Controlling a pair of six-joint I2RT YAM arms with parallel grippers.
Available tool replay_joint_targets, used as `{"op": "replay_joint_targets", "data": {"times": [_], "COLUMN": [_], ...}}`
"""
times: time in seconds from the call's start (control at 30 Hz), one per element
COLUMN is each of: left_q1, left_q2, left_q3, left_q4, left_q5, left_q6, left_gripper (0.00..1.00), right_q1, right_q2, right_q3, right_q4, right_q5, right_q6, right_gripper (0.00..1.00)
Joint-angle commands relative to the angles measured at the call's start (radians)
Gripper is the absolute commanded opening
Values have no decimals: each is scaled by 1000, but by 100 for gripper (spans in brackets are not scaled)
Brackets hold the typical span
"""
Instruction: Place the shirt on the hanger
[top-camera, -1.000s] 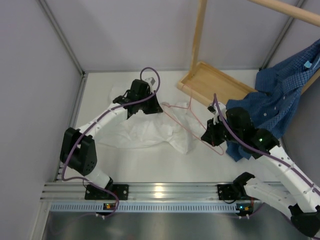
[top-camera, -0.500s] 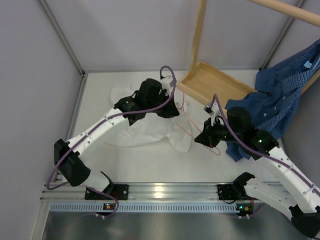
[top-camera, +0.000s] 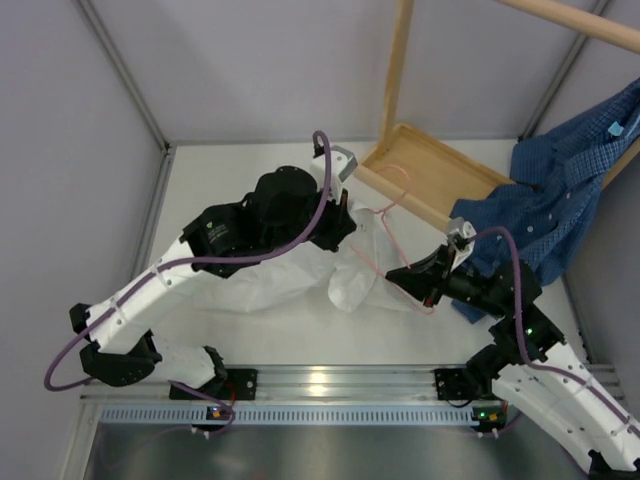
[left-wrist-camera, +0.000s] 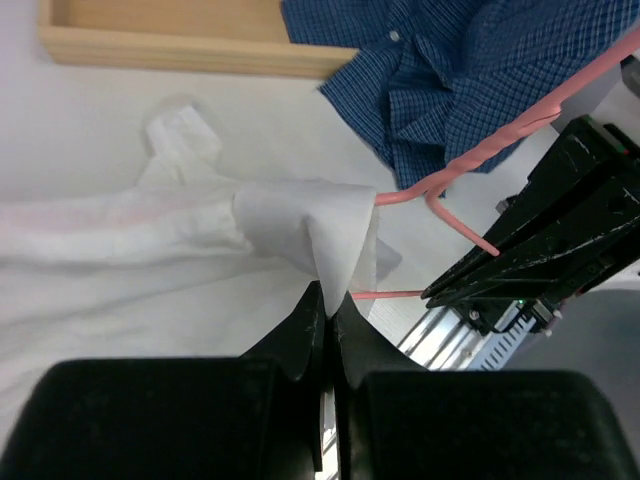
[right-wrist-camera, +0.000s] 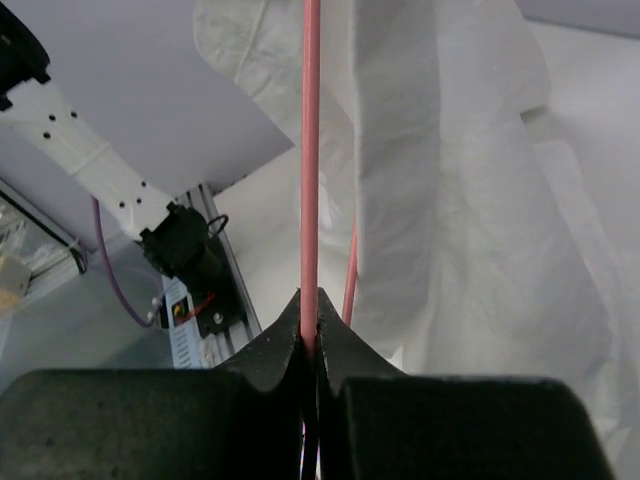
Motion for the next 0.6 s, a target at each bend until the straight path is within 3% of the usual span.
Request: {"op": "replay_joint_targets", "data": {"times": [0.0,0.13,0.27,0.33,0.47,0.57], "left_q1": [-35,-38,-38,-41,-84,-148], "left_q2": [-1,-5,28,52,61,87], "left_q3": [142,183,169,146,92,129], "left_q4": [-104,-101,-99,-98,-14,-12], "left_q5": [-276,-308,-180,-122,-44,-71], "left_q6": [13,31,56,40,33,48], "left_gripper": [0,0,0,0,0,0], "right_q1": [16,20,43,71,201,238], "right_q2": [-68,-100,51,110,160,194], "right_q3": [-87,-164,-118,-120,-95,-54], "right_q4": [441,535,477,504,486,463], "right_q5": [91,134,-60,-81,44,136], "right_q6": [174,216,185,184,106,63], "right_gripper": [0,0,0,0,0,0]}}
